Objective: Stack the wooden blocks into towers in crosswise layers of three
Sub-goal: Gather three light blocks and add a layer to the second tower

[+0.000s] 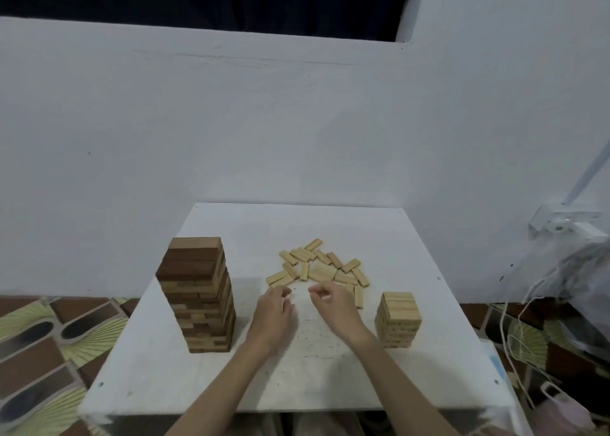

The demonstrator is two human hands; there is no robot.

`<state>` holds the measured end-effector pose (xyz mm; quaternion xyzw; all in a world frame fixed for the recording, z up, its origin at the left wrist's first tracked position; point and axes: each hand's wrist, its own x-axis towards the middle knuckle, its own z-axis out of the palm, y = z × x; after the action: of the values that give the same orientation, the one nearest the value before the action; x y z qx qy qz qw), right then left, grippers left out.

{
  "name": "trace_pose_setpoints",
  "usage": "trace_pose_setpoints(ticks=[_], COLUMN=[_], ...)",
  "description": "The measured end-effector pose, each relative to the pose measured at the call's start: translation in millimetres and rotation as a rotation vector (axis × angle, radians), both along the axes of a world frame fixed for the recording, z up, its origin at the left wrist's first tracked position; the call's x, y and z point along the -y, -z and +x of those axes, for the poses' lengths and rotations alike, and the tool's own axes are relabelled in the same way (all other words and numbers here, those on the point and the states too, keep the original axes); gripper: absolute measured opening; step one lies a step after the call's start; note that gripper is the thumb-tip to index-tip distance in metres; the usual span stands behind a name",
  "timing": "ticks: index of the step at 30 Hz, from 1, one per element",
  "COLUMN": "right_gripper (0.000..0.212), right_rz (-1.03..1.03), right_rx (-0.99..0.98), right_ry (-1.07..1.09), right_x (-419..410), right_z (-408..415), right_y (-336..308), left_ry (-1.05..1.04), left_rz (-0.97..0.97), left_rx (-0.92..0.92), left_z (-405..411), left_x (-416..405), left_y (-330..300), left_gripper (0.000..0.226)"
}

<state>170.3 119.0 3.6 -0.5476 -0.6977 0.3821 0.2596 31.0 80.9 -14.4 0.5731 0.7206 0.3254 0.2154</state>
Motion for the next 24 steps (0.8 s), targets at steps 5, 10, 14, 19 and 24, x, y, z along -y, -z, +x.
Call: trace_pose_setpoints(ticks=[5, 10, 14, 19, 24], right_gripper=[0.022, 0.026, 0.033, 0.050, 0.044], right_rz=[0.014, 0.160, 0.183, 0.180, 0.193], right_rx=[0.076, 0.121, 0.206, 0.401, 0.485], right_ry=[0.047, 0.044, -0.036, -0.109, -0.095], right_x=[-3.5, -18.4, -24.2, -25.0, -26.7], right_z=[-5.2, -17.2, -26.3, -31.0, -29.0], right_y=[29.4, 24.6, 31.1, 41.2, 42.0], left_ry=[-0.026, 0.001, -0.023, -0.050, 0.057], left_rz=[0.023, 0.020, -0.070, -0.142, -0.208], left_rx=[-0.068, -0.248, -0.304, -0.359, -0.260], left_z=[-4.0, -10.9, -12.3, -10.0, -11.5], left_x=[-8.0, -28.2, -34.2, -31.2, -31.2], left_y=[8.9, 7.3, 7.1, 7.9, 5.0], left_gripper=[0.028, 0.034, 0.036, 0.036, 0.052])
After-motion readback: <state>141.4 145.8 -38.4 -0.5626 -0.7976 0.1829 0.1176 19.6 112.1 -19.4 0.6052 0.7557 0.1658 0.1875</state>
